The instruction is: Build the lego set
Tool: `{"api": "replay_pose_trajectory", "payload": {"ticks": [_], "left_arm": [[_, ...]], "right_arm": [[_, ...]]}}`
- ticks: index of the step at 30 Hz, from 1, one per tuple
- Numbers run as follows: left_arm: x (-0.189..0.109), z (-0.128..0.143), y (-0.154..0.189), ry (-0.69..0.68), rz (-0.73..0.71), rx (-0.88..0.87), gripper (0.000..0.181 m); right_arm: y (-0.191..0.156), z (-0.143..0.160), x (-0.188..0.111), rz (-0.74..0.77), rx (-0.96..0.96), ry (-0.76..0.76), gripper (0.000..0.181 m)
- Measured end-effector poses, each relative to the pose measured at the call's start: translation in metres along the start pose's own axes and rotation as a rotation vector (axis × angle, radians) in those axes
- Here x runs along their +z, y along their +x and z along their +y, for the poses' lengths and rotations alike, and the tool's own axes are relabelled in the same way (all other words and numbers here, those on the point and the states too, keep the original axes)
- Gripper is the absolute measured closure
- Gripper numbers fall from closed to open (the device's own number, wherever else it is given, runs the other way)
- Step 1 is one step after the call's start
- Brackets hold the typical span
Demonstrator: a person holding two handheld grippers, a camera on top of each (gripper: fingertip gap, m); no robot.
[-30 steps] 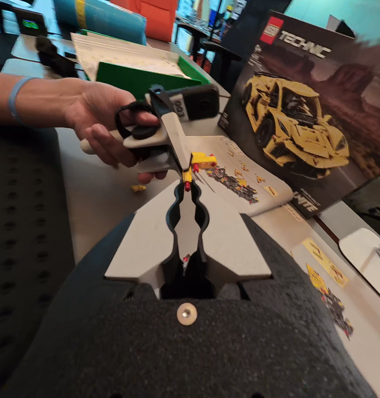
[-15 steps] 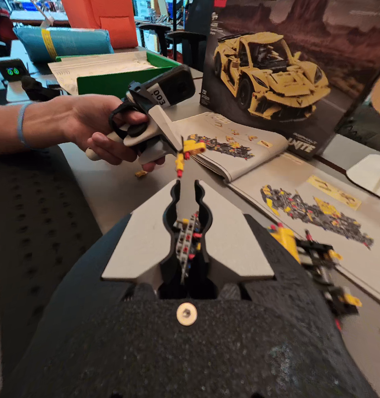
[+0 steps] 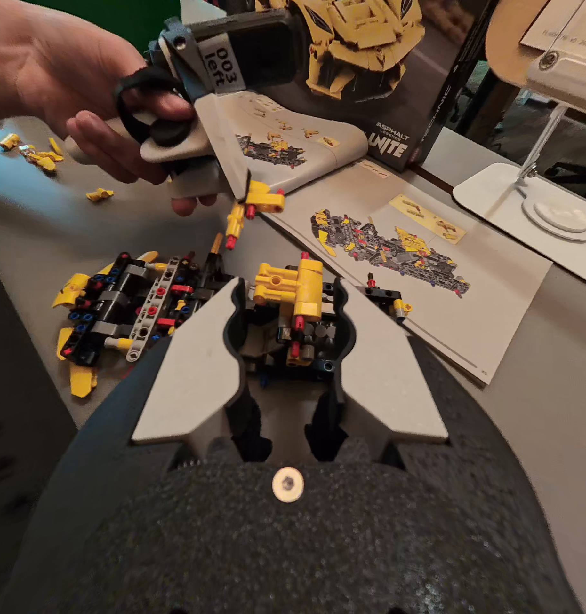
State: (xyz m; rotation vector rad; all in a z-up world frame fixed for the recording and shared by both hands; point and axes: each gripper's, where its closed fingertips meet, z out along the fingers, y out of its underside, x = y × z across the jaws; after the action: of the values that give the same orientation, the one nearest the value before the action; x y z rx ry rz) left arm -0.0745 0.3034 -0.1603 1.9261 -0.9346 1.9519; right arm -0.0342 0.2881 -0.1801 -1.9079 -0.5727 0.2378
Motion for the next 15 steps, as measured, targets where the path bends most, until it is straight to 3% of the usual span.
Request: {"api": "replay_pose_trajectory", "payload": {"ticks": [7, 15], "left_arm": [[0.01, 0.012, 0.003, -0.045, 0.05, -0.041, 0.174], [0.021, 0.005, -0.012, -0.033, -0.035, -0.024, 0.174]], "right_arm": [[-0.002, 0.004, 0.002, 0.029, -0.03, -0.006, 0.136], [0.002, 0.013, -0.006, 0.07, -0.04, -0.008, 0.137]]}}
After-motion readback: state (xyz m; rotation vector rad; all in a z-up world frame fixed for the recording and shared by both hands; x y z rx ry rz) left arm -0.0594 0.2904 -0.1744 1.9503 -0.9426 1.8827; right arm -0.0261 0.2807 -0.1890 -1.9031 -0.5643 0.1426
